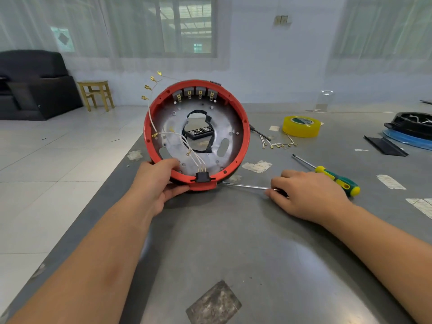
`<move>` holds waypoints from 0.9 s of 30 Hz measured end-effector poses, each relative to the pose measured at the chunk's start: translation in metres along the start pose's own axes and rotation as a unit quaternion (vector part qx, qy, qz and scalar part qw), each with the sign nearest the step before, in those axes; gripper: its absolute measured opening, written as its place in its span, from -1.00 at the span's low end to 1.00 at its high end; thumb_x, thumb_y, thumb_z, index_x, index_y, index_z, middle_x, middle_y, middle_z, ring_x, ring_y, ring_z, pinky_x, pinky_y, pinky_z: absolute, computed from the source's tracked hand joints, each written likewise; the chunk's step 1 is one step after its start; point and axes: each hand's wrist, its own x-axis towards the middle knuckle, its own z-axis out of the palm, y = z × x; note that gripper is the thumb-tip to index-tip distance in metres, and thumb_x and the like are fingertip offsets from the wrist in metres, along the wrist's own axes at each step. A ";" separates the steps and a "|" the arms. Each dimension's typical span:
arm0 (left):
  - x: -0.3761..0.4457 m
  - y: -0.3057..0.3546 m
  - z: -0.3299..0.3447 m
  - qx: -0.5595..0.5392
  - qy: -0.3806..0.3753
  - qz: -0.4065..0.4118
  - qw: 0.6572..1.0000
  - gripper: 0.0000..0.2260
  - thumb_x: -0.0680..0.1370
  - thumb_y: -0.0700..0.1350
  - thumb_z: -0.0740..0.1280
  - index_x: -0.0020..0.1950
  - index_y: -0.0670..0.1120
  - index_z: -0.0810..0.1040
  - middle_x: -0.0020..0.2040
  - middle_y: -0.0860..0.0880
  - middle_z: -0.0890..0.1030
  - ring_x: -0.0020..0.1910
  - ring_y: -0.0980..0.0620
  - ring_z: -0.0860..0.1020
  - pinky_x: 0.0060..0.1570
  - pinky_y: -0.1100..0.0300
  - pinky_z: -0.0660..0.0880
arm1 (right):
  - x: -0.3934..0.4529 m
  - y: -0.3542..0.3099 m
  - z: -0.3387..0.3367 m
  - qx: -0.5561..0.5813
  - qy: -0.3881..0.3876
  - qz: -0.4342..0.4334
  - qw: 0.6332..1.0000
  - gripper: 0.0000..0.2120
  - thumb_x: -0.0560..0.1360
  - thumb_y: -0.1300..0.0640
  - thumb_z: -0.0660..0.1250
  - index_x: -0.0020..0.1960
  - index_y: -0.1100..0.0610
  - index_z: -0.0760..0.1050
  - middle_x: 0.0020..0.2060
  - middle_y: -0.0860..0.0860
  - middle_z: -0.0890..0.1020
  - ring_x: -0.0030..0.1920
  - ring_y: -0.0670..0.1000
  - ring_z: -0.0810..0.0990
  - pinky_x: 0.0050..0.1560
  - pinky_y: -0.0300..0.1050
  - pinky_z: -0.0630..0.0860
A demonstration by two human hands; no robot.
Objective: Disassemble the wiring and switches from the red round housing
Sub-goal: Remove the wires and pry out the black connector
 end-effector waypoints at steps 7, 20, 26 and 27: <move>0.004 -0.005 -0.004 -0.046 0.007 -0.008 0.999 -0.96 0.55 -0.24 0.39 -0.05 -0.22 0.60 -0.33 -0.08 0.67 -0.31 0.01 0.71 -0.37 0.10 0.66 | -0.005 0.021 -0.005 0.042 0.034 -0.092 0.994 -0.37 0.57 -0.47 -0.20 -0.12 -0.16 0.54 -0.25 -0.19 0.48 -0.30 -0.13 0.44 -0.43 -0.22 0.36; -0.001 -0.011 0.006 -0.012 0.024 0.095 0.995 -0.63 0.53 -0.26 0.37 0.33 -0.15 0.49 0.03 -0.16 0.71 -0.25 -0.05 0.75 -0.27 0.00 0.70 | 0.007 -0.060 -0.009 0.139 0.100 0.125 0.977 -0.66 0.67 -0.21 0.02 0.00 -0.04 0.45 -0.15 -0.10 0.45 -0.09 0.20 0.59 -0.27 0.00 0.46; 0.005 -0.016 0.008 0.012 0.014 0.083 0.996 -0.68 0.56 -0.22 0.36 0.32 -0.07 0.53 -0.08 -0.03 0.73 -0.30 0.06 0.73 -0.24 0.06 0.67 | 0.014 -0.085 -0.016 0.179 0.059 0.148 0.971 -0.66 0.67 -0.23 -0.02 0.18 -0.08 0.42 0.10 -0.09 0.52 0.04 0.25 0.61 -0.03 0.16 0.57; 0.006 -0.016 0.008 0.020 0.012 0.082 0.996 -0.66 0.56 -0.22 0.36 0.33 -0.04 0.50 -0.10 -0.01 0.72 -0.33 0.08 0.72 -0.24 0.08 0.65 | 0.014 -0.086 -0.017 0.184 0.056 0.148 0.970 -0.66 0.68 -0.23 -0.01 0.19 -0.07 0.43 0.11 -0.09 0.53 0.05 0.25 0.61 -0.02 0.16 0.57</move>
